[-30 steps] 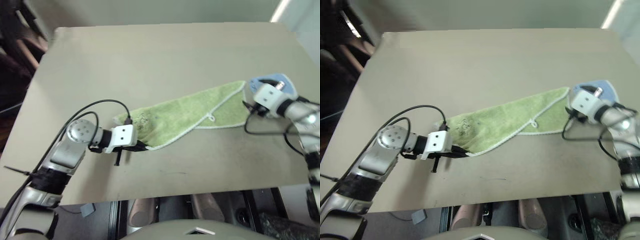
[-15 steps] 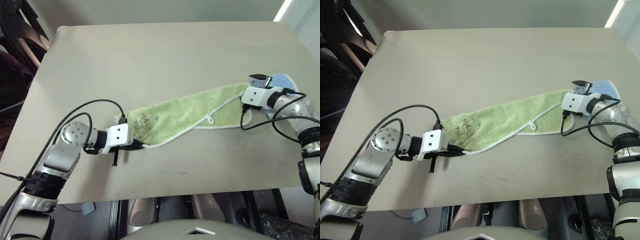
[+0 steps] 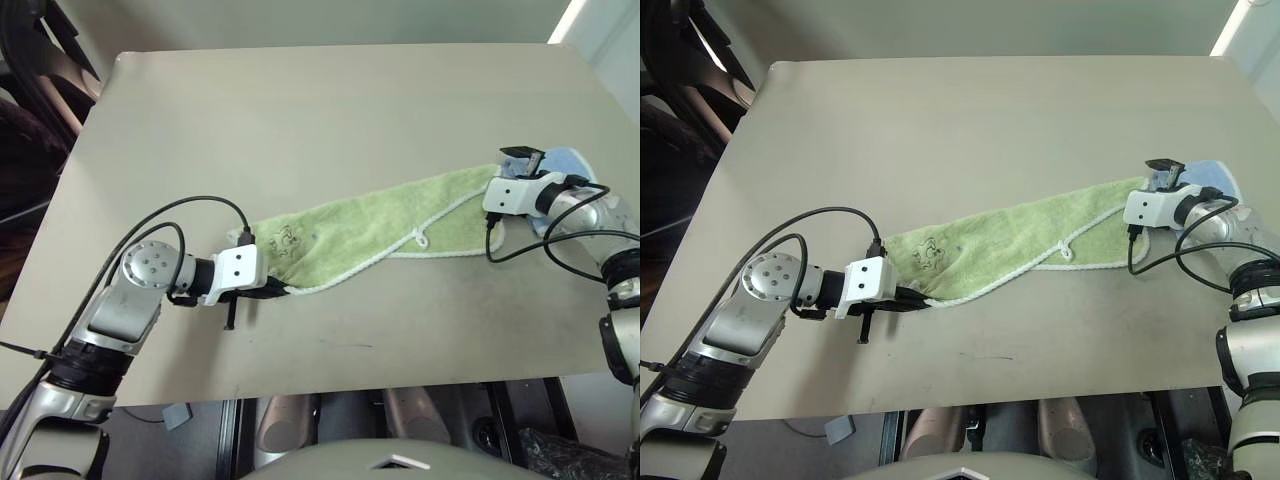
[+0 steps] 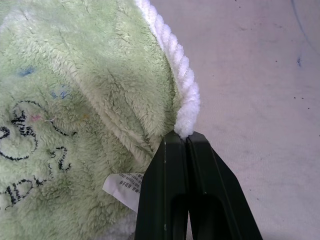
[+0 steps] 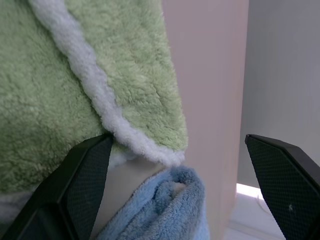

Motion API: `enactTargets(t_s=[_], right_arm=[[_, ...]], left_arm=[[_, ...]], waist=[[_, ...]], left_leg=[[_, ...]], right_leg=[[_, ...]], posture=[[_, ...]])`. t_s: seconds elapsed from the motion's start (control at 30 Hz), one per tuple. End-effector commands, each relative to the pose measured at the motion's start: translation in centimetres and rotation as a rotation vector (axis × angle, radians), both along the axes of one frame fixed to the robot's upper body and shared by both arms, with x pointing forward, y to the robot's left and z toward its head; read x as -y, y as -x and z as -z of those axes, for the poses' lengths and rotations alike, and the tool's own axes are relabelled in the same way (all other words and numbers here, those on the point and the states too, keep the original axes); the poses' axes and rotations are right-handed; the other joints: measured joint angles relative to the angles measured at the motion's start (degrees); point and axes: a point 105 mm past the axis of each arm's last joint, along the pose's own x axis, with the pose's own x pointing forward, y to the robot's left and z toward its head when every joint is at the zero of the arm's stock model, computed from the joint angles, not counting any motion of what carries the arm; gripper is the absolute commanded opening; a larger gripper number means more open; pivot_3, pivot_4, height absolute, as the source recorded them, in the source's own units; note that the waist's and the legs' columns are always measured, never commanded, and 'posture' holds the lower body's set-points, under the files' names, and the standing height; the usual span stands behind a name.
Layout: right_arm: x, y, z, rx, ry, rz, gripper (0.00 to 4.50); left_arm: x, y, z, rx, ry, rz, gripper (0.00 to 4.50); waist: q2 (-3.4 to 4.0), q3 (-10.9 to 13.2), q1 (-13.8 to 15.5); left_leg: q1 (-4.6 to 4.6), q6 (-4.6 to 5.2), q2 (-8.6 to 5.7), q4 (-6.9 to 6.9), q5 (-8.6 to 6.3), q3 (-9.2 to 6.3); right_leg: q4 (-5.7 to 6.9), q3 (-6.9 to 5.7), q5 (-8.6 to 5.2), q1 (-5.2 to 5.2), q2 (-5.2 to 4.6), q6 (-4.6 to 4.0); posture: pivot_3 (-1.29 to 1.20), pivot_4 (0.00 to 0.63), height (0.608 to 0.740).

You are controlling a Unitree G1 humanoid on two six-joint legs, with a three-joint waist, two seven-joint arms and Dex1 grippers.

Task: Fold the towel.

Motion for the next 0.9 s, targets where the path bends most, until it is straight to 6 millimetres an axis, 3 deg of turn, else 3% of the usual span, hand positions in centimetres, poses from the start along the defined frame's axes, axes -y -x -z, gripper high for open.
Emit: enactTargets(t_s=[0.03,0.2,0.3,0.67,0.9], right_arm=[[0.9,-0.2,-0.8,0.042,0.046,0.024,4.5],[1.0,-0.4,-0.6,0.058,0.052,0.04,4.5],[0.8,-0.4,-0.6,0.056,0.048,0.034,3.91],[1.0,0.0,-0.7,0.059,0.031,0.021,0.07],[1.2,0.2,-1.8,0.103,0.027,0.007,0.03]], left_arm=[[-0.1,-0.2,-0.9,0.042,-0.016,-0.005,0.03],[-0.2,-0.2,-0.9,0.042,-0.018,-0.009,0.03],[-0.3,-0.2,-0.9,0.044,-0.018,-0.012,0.0],[-0.3,-0.1,-0.9,0.046,-0.015,-0.016,0.0],[-0.4,-1.2,-1.8,0.082,0.039,-0.07,0.0]], waist=[[0.0,0.0,0.01],[0.0,0.0,0.03],[0.0,0.0,0.03],[0.0,0.0,0.04],[0.0,0.0,0.05]], left_leg=[[0.0,0.0,0.0,0.0,0.0,0.0],[0.0,0.0,-0.01,0.02,0.0,0.02],[0.0,0.0,-0.01,0.02,-0.01,0.02],[-0.03,-0.03,0.0,-0.04,-0.07,0.03],[-0.04,-0.04,0.0,-0.04,-0.08,0.04]], right_leg=[[-0.01,0.0,0.0,0.0,0.0,0.0],[-0.03,0.0,0.01,0.02,-0.03,0.02],[-0.03,0.0,0.01,0.02,-0.03,0.02],[-0.03,-0.01,-0.02,-0.05,-0.02,0.08],[-0.02,0.0,-0.02,-0.06,-0.02,0.08]], posture=[[0.0,0.15,0.735],[0.0,0.15,0.735],[0.0,0.15,0.735],[0.0,0.15,0.735],[0.0,0.15,0.735]])
